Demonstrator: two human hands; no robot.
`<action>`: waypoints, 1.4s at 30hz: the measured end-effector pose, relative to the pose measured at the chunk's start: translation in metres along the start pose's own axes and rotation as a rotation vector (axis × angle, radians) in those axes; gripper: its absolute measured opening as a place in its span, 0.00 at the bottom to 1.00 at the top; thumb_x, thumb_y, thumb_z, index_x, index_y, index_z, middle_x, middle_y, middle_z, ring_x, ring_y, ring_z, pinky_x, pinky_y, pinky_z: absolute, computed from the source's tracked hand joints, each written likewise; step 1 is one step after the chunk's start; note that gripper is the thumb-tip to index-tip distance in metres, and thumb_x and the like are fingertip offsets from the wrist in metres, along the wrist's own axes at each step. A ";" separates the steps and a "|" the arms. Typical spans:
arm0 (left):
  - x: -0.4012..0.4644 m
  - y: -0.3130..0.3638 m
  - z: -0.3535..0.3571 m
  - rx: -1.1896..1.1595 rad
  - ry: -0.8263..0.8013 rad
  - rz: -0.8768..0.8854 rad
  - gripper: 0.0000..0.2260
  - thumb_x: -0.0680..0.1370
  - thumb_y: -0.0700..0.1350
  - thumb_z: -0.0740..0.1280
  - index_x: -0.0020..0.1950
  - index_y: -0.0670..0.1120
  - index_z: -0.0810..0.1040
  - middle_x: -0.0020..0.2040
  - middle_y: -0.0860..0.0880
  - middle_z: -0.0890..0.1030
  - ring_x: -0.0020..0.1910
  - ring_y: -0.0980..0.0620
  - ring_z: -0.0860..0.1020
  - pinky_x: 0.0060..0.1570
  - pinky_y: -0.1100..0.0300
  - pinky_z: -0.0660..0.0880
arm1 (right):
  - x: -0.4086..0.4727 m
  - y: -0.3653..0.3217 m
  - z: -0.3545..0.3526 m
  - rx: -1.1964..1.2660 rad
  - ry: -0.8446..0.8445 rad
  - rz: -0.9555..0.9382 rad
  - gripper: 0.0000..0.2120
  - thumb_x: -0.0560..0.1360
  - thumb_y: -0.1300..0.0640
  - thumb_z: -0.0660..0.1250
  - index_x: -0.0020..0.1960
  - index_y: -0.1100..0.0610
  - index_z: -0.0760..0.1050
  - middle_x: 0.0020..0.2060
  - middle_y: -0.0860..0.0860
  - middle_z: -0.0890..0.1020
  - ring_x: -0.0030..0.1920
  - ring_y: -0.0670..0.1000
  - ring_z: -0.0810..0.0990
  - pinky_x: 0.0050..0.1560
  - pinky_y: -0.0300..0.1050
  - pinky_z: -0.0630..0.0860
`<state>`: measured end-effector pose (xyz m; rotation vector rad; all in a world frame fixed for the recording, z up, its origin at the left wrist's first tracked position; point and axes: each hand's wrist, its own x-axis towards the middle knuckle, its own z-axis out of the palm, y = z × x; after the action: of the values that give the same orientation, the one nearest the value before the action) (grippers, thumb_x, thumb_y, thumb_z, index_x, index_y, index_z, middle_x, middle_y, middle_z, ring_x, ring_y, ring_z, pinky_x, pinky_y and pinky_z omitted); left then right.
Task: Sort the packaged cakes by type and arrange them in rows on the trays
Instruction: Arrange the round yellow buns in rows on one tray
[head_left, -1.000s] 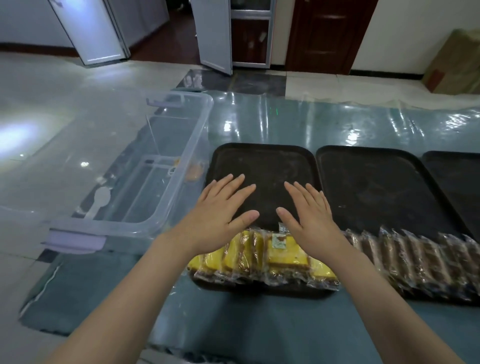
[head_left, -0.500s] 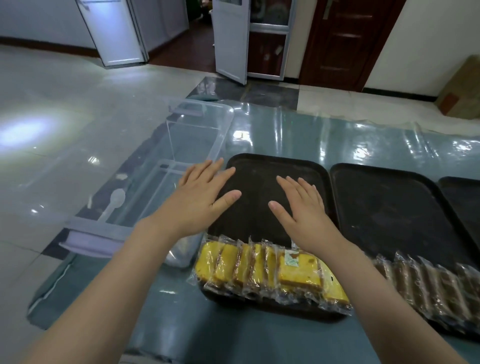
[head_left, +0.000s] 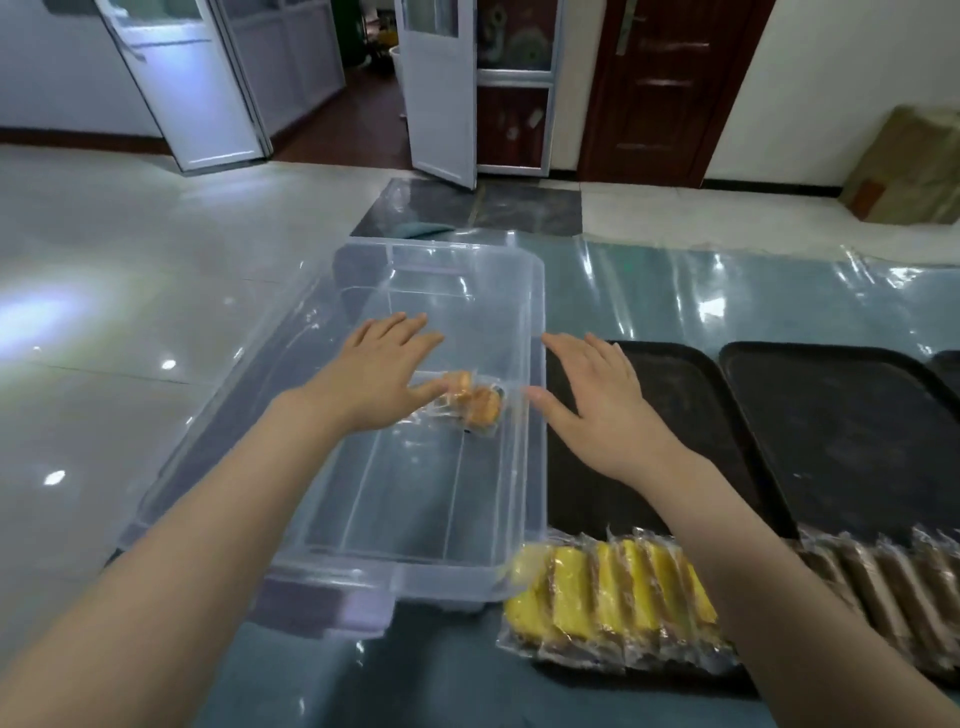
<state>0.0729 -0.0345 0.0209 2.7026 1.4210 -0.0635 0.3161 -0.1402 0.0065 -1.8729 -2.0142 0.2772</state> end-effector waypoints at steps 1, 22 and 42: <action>0.009 -0.009 0.001 0.022 -0.013 0.013 0.30 0.81 0.63 0.54 0.80 0.52 0.53 0.81 0.49 0.50 0.80 0.48 0.47 0.76 0.50 0.44 | 0.010 -0.007 0.003 -0.017 0.001 -0.006 0.29 0.82 0.41 0.56 0.79 0.51 0.56 0.78 0.51 0.62 0.79 0.54 0.51 0.79 0.53 0.43; 0.131 -0.081 0.135 -0.599 -0.273 -0.246 0.32 0.76 0.50 0.72 0.75 0.41 0.63 0.72 0.40 0.71 0.68 0.41 0.72 0.62 0.56 0.69 | 0.178 -0.055 0.120 -0.459 -0.712 0.411 0.19 0.80 0.60 0.65 0.70 0.60 0.72 0.69 0.55 0.75 0.69 0.57 0.74 0.66 0.50 0.71; 0.139 -0.083 0.177 -0.677 -0.150 -0.010 0.34 0.74 0.44 0.75 0.77 0.51 0.65 0.73 0.46 0.69 0.72 0.46 0.69 0.69 0.61 0.61 | 0.140 -0.014 0.206 -0.178 -0.393 0.623 0.28 0.81 0.65 0.59 0.78 0.62 0.53 0.73 0.61 0.64 0.67 0.61 0.74 0.63 0.53 0.73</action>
<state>0.0838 0.1090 -0.1704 2.0879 1.1430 0.1783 0.2144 0.0190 -0.1567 -2.7064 -1.6461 0.6954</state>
